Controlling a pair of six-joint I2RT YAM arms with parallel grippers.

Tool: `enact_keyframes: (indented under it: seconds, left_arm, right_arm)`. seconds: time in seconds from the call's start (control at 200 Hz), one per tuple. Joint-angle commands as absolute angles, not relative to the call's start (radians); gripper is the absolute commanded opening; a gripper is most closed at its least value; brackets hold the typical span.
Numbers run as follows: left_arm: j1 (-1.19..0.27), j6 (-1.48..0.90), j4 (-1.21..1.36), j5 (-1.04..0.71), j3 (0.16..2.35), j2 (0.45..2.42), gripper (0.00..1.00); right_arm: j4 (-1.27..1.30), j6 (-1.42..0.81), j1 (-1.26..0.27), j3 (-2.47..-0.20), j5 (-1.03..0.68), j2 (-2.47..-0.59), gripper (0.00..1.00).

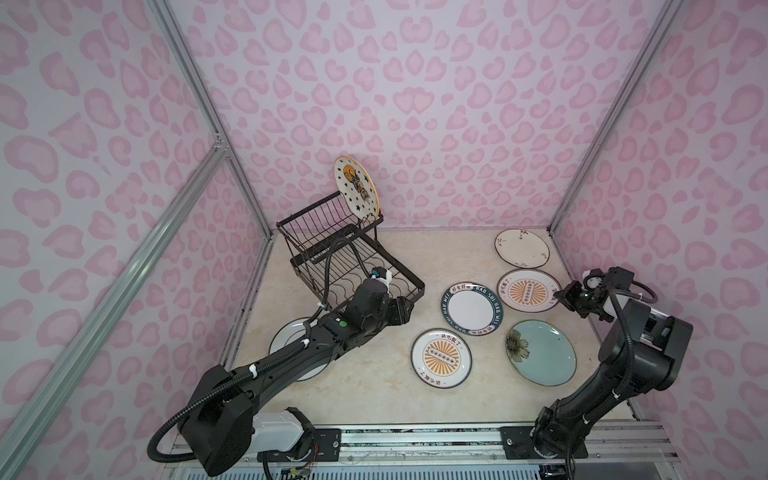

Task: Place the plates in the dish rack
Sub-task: 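Grasp the sunburst plate's rim with the right gripper and tilt it up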

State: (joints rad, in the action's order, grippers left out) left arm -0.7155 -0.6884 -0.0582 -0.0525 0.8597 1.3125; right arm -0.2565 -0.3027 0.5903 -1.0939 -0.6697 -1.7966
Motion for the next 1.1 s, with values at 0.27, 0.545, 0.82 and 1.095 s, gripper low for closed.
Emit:
enact_keyframes:
  seconds: [0.27,0.545,0.82,1.095]
  left_arm:
    - [-0.715,-0.692,-0.067,-0.047,0.876,1.322,0.61]
    - [-0.716,-0.696,-0.079,-0.040,0.887,1.330,0.61]
    - [-0.715,-0.690,-0.117,-0.008,0.919,1.345,0.63]
    - [-0.692,-0.678,-0.167,0.003,0.938,1.332,0.66]
  right_arm:
    - [-0.276,-0.301,0.592,-1.096,-0.712,-1.724,0.00]
    - [-0.241,-0.321,0.580,-1.084,-0.757,-1.673,0.00]
    - [-0.137,-0.385,0.412,-1.052,-0.754,-1.636,0.00]
    - [0.091,-0.518,0.190,-0.982,-0.796,-1.589,0.00]
